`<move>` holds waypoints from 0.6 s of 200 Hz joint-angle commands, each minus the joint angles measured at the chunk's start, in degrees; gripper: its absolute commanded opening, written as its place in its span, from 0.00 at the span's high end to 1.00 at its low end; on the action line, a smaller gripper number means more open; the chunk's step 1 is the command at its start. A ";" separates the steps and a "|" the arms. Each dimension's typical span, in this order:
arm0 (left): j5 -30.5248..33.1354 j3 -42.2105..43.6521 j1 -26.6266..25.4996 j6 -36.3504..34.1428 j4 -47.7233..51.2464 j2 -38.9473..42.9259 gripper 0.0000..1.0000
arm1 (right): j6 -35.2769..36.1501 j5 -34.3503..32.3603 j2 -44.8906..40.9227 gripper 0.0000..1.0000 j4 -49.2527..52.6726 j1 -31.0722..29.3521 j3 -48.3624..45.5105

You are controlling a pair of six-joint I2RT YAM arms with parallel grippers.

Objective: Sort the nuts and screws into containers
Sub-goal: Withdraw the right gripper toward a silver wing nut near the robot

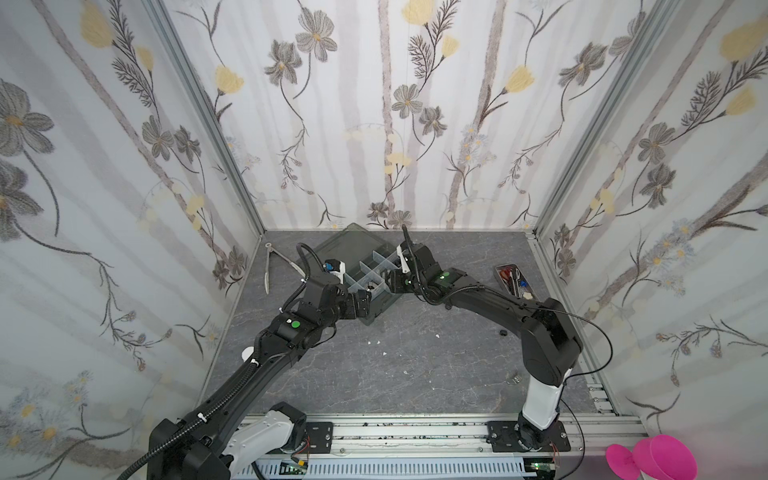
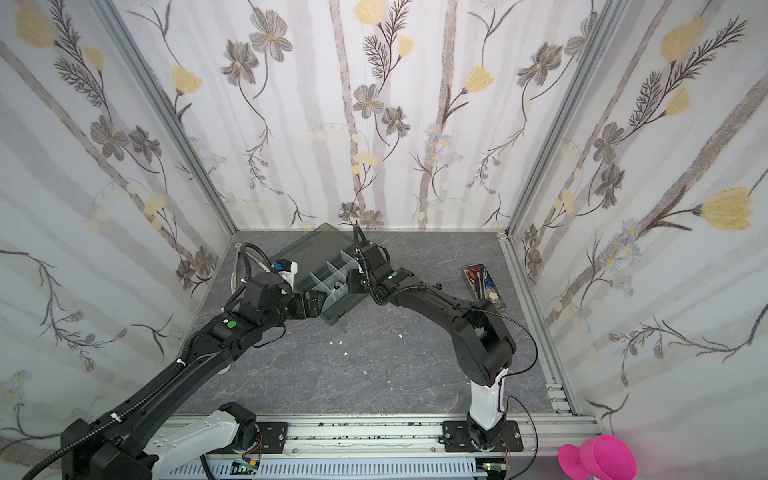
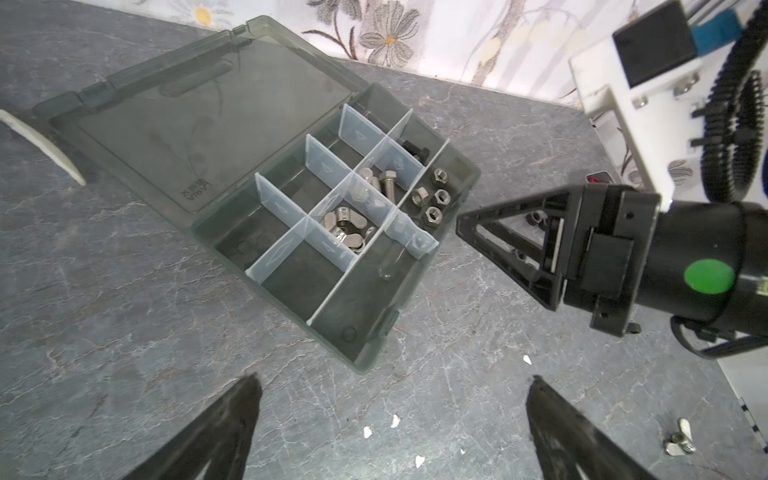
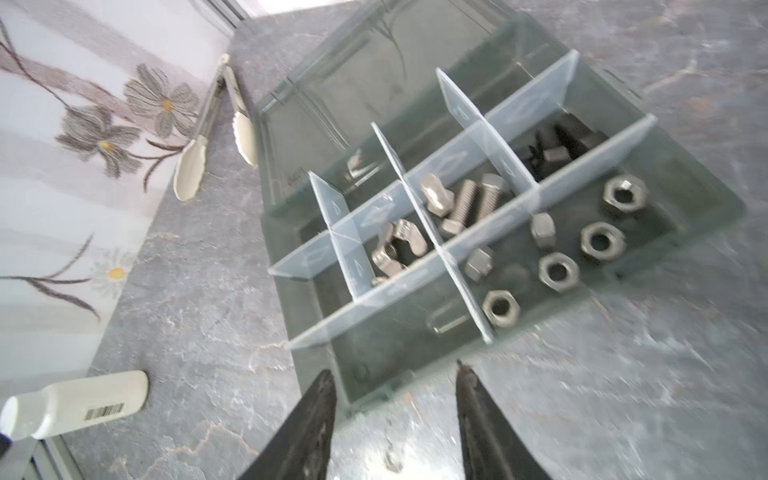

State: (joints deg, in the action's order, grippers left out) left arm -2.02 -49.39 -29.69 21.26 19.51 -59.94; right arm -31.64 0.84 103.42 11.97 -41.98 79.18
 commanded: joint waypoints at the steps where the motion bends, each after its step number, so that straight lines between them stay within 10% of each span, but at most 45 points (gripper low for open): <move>1: 3.12 -0.71 -2.79 2.18 -0.53 0.19 0.00 | -1.82 -5.76 -5.72 0.51 2.99 0.27 -5.12; 120: 9.42 3.68 -17.82 6.89 -8.02 -2.70 0.00 | -6.37 -12.35 -33.27 0.38 20.70 8.36 -28.85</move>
State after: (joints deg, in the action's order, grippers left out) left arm 4.97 -46.15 -46.00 27.00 15.42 -61.49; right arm -35.81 -8.99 73.17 27.38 -34.70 53.34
